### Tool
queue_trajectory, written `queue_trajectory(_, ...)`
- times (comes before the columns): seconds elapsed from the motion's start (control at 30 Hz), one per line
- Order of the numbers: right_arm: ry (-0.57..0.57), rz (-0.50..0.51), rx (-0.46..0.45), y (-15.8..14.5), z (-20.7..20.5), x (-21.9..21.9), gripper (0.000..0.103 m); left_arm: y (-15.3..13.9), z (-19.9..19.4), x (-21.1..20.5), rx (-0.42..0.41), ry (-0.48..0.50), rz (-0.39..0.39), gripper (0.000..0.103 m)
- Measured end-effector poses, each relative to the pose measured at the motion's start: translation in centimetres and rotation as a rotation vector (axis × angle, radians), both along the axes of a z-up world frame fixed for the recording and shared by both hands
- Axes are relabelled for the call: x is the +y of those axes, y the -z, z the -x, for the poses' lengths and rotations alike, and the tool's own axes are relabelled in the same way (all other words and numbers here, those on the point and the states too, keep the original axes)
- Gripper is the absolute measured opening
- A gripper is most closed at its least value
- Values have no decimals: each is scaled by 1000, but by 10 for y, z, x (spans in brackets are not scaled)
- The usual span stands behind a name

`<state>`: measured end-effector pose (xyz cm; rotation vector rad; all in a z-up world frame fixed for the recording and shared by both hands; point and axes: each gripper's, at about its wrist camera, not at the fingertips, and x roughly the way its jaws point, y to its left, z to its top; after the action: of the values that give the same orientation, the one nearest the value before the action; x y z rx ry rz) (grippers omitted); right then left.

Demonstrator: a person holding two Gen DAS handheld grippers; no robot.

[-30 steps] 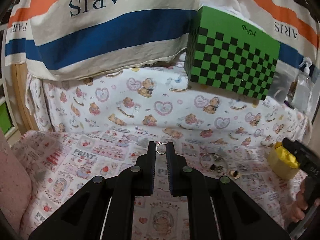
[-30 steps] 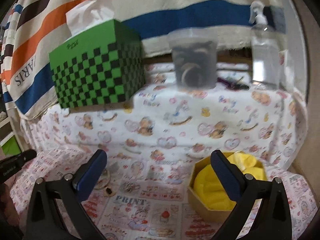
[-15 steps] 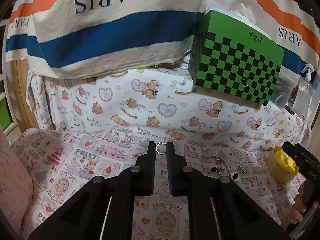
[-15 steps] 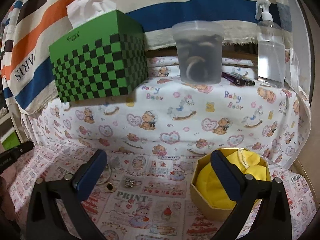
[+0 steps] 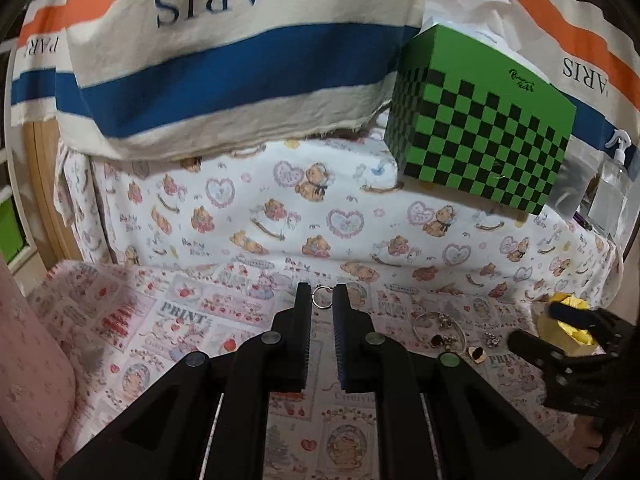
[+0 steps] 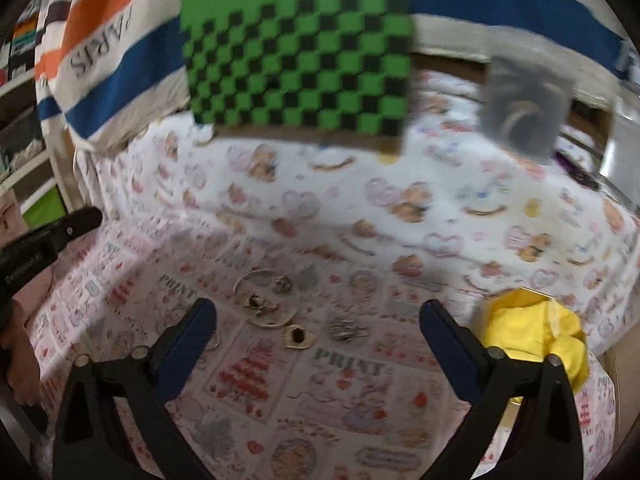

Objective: Organize jewelry
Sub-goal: 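Grasp the gold-and-black earring with the right tool while the left tool holds the ring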

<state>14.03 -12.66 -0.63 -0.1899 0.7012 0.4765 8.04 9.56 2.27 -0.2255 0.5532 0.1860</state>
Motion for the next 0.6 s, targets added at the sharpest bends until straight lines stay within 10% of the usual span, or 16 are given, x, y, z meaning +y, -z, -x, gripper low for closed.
queue_trajectory(0.17,-108,116,32,22,-10,21,40,8,-5,6,25,-36,-8,9)
queue_trajectory(0.6,-147,140,125,57,-26,25,21,13,-7,1,48,-18,1,9)
